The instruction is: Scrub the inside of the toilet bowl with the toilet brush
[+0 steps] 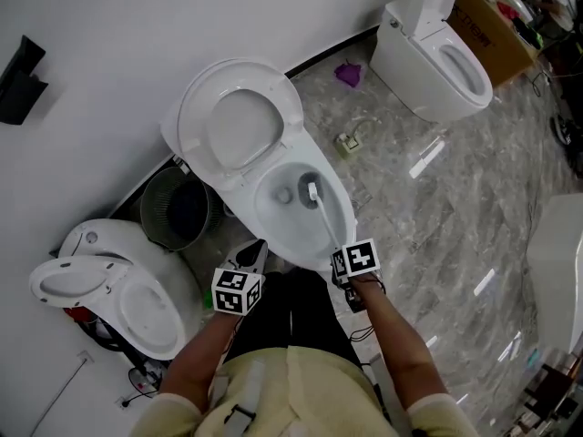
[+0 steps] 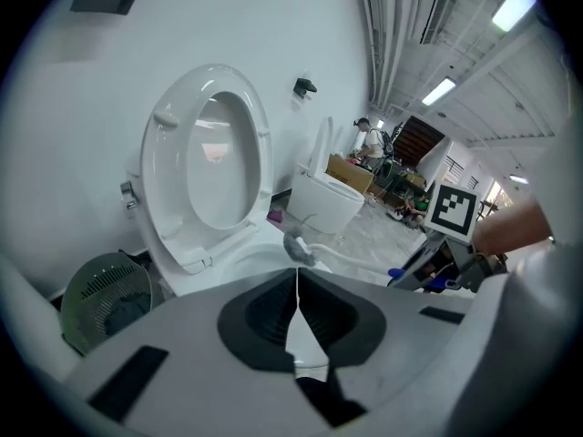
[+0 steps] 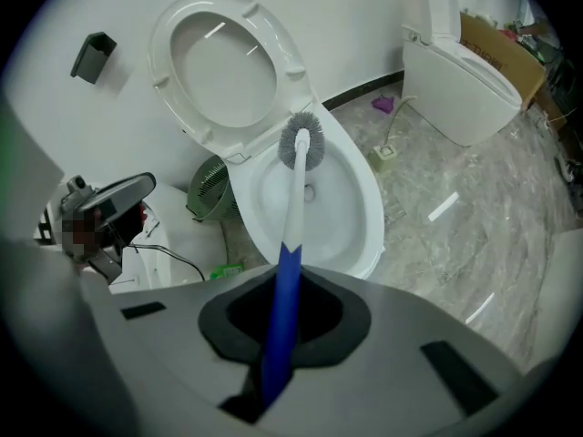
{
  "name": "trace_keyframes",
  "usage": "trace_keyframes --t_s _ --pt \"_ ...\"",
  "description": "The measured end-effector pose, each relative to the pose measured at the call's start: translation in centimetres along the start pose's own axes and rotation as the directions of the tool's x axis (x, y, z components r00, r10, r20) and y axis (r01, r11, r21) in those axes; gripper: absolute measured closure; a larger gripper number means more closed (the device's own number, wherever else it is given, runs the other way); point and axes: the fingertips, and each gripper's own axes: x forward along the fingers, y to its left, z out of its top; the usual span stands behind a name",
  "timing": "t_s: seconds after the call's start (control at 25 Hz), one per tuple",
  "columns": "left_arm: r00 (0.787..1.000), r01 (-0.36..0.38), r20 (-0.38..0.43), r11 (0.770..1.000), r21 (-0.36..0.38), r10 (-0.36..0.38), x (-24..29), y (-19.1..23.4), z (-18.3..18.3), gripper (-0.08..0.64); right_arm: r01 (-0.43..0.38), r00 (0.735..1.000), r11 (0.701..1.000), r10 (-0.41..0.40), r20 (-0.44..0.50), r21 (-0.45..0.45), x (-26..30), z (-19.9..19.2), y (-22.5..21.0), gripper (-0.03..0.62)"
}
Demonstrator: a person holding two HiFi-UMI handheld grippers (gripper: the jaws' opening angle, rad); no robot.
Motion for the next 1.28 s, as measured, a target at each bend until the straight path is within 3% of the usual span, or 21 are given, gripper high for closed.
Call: trace_keyframes --t_s 0.36,0.64,0.96,1.28 --pt "0.999 0.049 0.009 0.999 -0.007 -0.049 -2.3 -1.9 2.5 0.545 -0.023 0.993 1.0 0.021 0.119 0.017 -5.0 1.5 1.2 0.56" --pt "0.997 0.073 0.02 0.997 0.025 -0.073 -4.0 -3.1 5.6 0.545 -0.037 0.971 0.999 0.032 0.237 0.015 -9.0 2.9 2.6 0.56" --pt "0.994 0.095 0.041 0.994 0.054 -0.097 -5.4 -4.7 8.7 0.545 -0.038 0.932 0.999 0.027 0.361 0.024 -13.2 4.8 2.8 0.56" --pt "0.989 0.105 0.093 0.992 0.07 -0.111 -5.9 -5.8 12.7 0.545 -0.035 0.872 0.999 0.03 0.489 0.002 -18.1 7.3 3.4 0.56"
